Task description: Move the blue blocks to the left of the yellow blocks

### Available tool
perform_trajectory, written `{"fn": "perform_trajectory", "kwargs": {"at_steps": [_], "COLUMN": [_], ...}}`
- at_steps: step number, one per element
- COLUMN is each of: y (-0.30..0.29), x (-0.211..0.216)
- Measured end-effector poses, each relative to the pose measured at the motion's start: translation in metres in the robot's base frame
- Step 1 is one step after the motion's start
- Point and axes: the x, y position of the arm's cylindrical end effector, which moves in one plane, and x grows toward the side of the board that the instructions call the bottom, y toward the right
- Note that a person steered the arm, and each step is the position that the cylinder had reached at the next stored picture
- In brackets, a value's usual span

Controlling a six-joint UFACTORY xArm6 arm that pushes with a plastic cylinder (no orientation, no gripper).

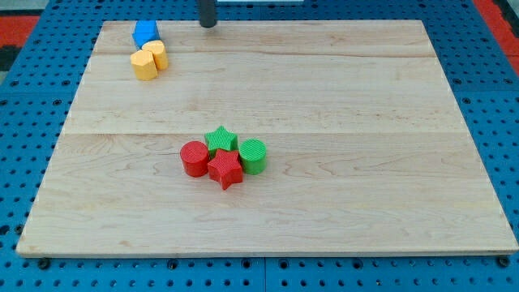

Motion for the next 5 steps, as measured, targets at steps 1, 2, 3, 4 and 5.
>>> {"fn": "perform_trajectory", "kwargs": {"at_steps": [1, 2, 3, 4, 5], "y": [-0.040, -0.082, -0.102, -0.115, -0.112], "x": [0.000, -0.002, 0.023, 0.062, 0.045]}}
